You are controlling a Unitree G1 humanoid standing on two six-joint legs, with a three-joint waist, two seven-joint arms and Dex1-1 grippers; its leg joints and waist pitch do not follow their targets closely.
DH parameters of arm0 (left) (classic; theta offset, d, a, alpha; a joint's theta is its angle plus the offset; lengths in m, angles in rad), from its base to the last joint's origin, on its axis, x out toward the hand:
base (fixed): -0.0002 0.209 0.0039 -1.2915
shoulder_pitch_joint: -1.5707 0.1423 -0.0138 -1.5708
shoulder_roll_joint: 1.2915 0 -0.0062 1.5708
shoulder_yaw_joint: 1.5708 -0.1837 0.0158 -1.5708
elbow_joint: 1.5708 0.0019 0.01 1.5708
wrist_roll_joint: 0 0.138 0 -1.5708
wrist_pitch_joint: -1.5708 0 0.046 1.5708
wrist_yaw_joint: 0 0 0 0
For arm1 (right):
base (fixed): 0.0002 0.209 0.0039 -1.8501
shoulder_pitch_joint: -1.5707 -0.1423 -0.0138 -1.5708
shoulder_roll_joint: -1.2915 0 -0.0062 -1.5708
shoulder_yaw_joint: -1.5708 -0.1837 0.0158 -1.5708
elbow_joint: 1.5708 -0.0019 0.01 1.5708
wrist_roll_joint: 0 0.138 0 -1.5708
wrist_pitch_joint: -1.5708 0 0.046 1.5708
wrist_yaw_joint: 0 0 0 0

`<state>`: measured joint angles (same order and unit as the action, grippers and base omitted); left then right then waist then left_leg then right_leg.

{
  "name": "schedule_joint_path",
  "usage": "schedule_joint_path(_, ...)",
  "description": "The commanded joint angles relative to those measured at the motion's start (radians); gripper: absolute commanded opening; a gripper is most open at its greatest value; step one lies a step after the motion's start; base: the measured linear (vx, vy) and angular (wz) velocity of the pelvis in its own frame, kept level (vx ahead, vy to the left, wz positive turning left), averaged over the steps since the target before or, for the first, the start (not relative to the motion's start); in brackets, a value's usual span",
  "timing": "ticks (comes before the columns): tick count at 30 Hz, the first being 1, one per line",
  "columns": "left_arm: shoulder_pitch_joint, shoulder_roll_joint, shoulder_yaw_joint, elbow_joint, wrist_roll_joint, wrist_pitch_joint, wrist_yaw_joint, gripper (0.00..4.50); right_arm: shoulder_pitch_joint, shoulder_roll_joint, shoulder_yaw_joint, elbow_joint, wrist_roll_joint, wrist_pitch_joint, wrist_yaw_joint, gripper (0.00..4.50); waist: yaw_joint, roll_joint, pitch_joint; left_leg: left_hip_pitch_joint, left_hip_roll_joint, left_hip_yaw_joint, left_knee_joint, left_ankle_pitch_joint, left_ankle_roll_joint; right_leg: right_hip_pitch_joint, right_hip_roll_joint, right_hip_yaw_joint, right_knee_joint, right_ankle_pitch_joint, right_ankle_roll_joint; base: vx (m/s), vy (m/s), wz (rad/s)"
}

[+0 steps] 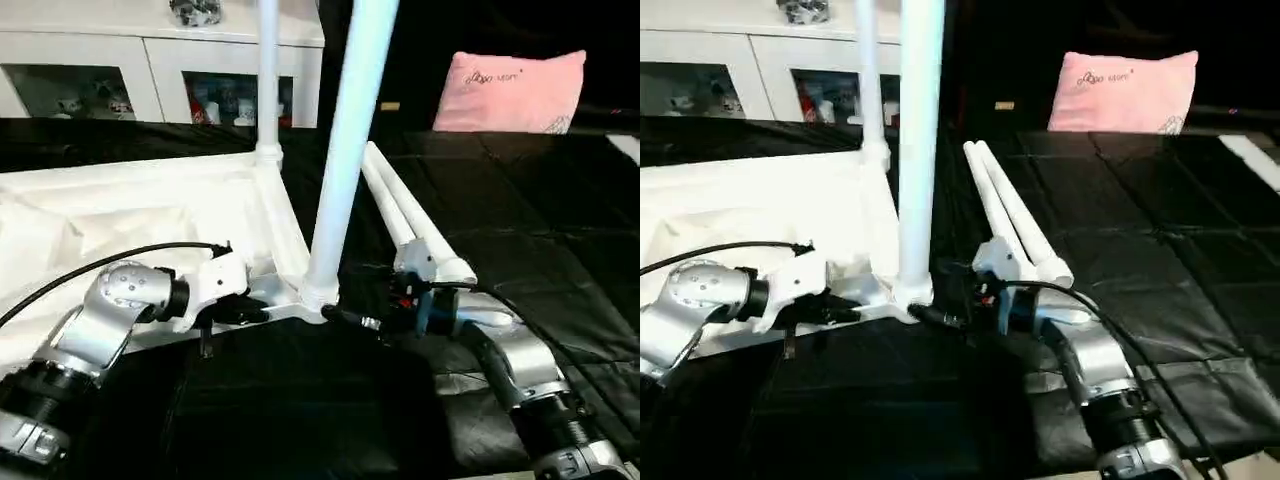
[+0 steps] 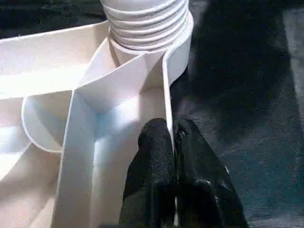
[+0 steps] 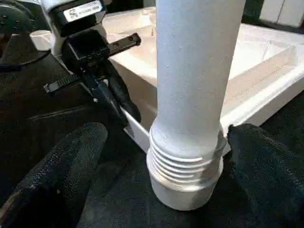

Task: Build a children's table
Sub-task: Rotate leg to tighten

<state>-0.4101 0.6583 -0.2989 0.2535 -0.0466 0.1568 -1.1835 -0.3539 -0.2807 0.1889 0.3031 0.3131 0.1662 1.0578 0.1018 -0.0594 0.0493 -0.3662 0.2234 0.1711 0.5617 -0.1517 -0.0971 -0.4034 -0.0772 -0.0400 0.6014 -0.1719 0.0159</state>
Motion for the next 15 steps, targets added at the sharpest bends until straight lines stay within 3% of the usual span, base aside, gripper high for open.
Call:
schedule_joint_path(1,-0.003,-0.008,-0.041,0.0,0.014,0.0,-0.036,0.0,-0.022,-0.017,-0.02,0.001,0.008,-0.003,0.027,4.45,-0.005,0.011,-0.056,0.018,0.006,0.007,-0.069,-0.339,-0.023,0.028,-0.042,0.028,-0.069,-0.332,-0.167,0.0,0.0,0.0)
schedule_joint_path(2,-0.01,-0.004,-0.053,0.004,0.032,-0.018,-0.038,0.0,-0.028,-0.027,-0.02,0.019,-0.005,-0.023,0.033,4.45,-0.003,0.01,-0.057,0.017,0.006,0.006,-0.069,-0.343,-0.025,0.029,-0.042,0.027,-0.067,-0.323,-0.166,0.0,0.0,0.0)
schedule_joint_path(3,-0.019,-0.005,-0.056,0.001,0.029,-0.015,-0.049,0.0,-0.038,-0.034,-0.026,0.028,-0.006,-0.023,0.038,4.45,-0.004,0.02,-0.057,0.019,0.005,0.006,-0.068,-0.352,-0.029,0.026,-0.042,0.028,-0.067,-0.315,-0.168,0.0,0.0,0.0)
schedule_joint_path(4,-0.025,-0.006,-0.057,0.0,0.024,-0.012,-0.058,0.0,-0.046,-0.038,-0.03,0.034,-0.004,-0.022,0.041,4.45,-0.006,0.016,-0.058,0.02,0.004,0.007,-0.067,-0.356,-0.03,0.026,-0.041,0.028,-0.069,-0.312,-0.17,0.0,0.0,0.0)
schedule_joint_path(6,-0.041,-0.011,-0.056,0.021,0.012,-0.017,-0.083,0.0,-0.068,-0.033,-0.033,0.064,-0.012,-0.039,0.033,4.45,-0.008,0.025,-0.06,0.019,0.001,0.007,-0.065,-0.355,-0.037,0.029,-0.039,0.028,-0.066,-0.287,-0.177,0.0,0.0,0.0)
schedule_joint_path(7,-0.048,-0.005,-0.068,0.042,0.031,-0.044,-0.089,0.0,-0.076,-0.029,-0.026,0.078,-0.025,-0.057,0.024,4.45,-0.006,0.039,-0.062,0.021,0.0,0.006,-0.064,-0.352,-0.042,0.029,-0.04,0.029,-0.063,-0.274,-0.183,0.0,0.0,0.0)
schedule_joint_path(10,-0.055,0.002,-0.087,0.061,0.063,-0.064,-0.091,0.0,-0.084,-0.016,-0.018,0.086,-0.032,-0.053,0.014,4.45,-0.006,0.02,-0.063,0.019,0.0,0.008,-0.062,-0.348,-0.036,0.033,-0.039,0.027,-0.065,-0.265,-0.188,0.0,0.0,0.0)
schedule_joint_path(12,-0.051,0.007,-0.083,0.051,0.057,-0.055,-0.096,0.0,-0.082,-0.014,-0.013,0.078,-0.033,-0.049,0.018,4.45,-0.003,0.029,-0.062,0.017,0.001,0.007,-0.063,-0.336,-0.036,0.033,-0.039,0.027,-0.062,-0.256,-0.191,0.0,0.0,0.0)
schedule_joint_path(14,-0.053,0.015,-0.083,0.053,0.06,-0.057,-0.096,0.0,-0.09,-0.012,0.004,0.109,-0.044,-0.063,0.04,4.45,-0.001,0.023,-0.062,0.017,0.002,0.006,-0.062,-0.338,-0.034,0.034,-0.04,0.026,-0.06,-0.266,-0.193,0.0,0.0,0.0)
schedule_joint_path(15,-0.054,0.014,-0.083,0.056,0.064,-0.057,-0.092,0.0,-0.091,-0.011,0.005,0.116,-0.044,-0.064,0.044,4.45,-0.002,0.041,-0.062,0.018,0.002,0.005,-0.065,-0.36,-0.041,0.032,-0.04,0.026,-0.064,-0.267,-0.195,0.0,0.0,0.0)
